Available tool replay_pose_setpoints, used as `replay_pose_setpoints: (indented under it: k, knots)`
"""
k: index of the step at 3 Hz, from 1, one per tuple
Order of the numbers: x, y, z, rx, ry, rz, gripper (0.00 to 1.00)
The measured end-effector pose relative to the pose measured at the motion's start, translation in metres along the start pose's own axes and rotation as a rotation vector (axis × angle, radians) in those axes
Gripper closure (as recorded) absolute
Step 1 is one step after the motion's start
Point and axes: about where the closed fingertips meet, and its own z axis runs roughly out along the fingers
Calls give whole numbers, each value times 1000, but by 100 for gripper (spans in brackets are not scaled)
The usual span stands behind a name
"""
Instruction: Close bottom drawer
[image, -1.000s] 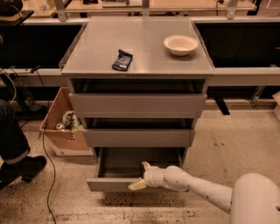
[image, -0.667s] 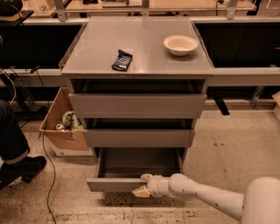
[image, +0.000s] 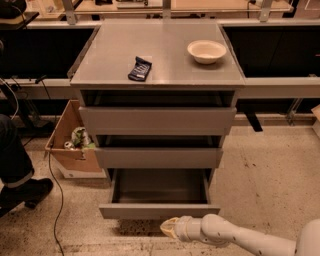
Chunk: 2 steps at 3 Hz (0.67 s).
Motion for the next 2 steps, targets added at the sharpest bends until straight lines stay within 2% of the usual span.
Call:
replay_pose_setpoints:
  k: [1, 2]
  knots:
    - [0, 0, 0, 0, 0, 0, 100]
    - [10, -11, 12, 4, -27, 9, 100]
